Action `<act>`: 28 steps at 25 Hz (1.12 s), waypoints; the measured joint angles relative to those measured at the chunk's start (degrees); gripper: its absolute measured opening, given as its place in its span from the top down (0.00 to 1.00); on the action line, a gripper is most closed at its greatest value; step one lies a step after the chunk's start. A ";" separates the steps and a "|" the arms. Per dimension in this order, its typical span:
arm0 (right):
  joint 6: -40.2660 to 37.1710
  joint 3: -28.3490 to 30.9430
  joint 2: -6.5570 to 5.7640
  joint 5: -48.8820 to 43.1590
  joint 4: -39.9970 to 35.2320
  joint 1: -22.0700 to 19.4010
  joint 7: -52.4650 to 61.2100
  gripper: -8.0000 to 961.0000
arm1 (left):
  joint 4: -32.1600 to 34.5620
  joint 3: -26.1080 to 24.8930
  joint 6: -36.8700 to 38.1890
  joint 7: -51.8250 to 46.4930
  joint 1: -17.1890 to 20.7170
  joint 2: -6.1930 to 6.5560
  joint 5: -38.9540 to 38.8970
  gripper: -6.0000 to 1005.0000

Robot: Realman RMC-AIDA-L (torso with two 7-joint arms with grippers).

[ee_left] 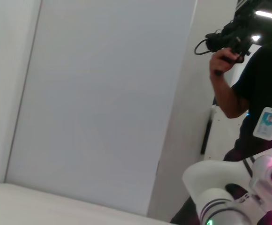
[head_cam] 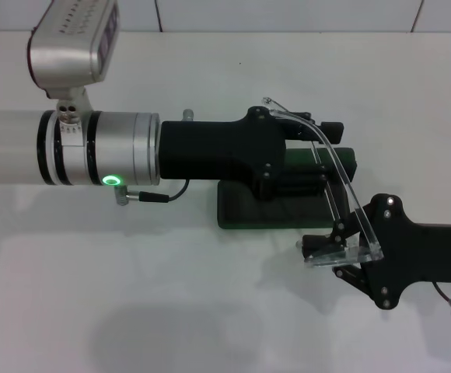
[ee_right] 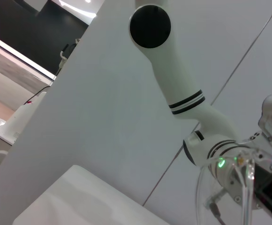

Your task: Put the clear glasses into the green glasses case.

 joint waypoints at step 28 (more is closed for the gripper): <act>1.46 2.98 0.09 0.07 0.53 0.25 0.17 0.97 | 7.39 -7.94 11.46 -1.59 9.62 1.51 -4.98 0.41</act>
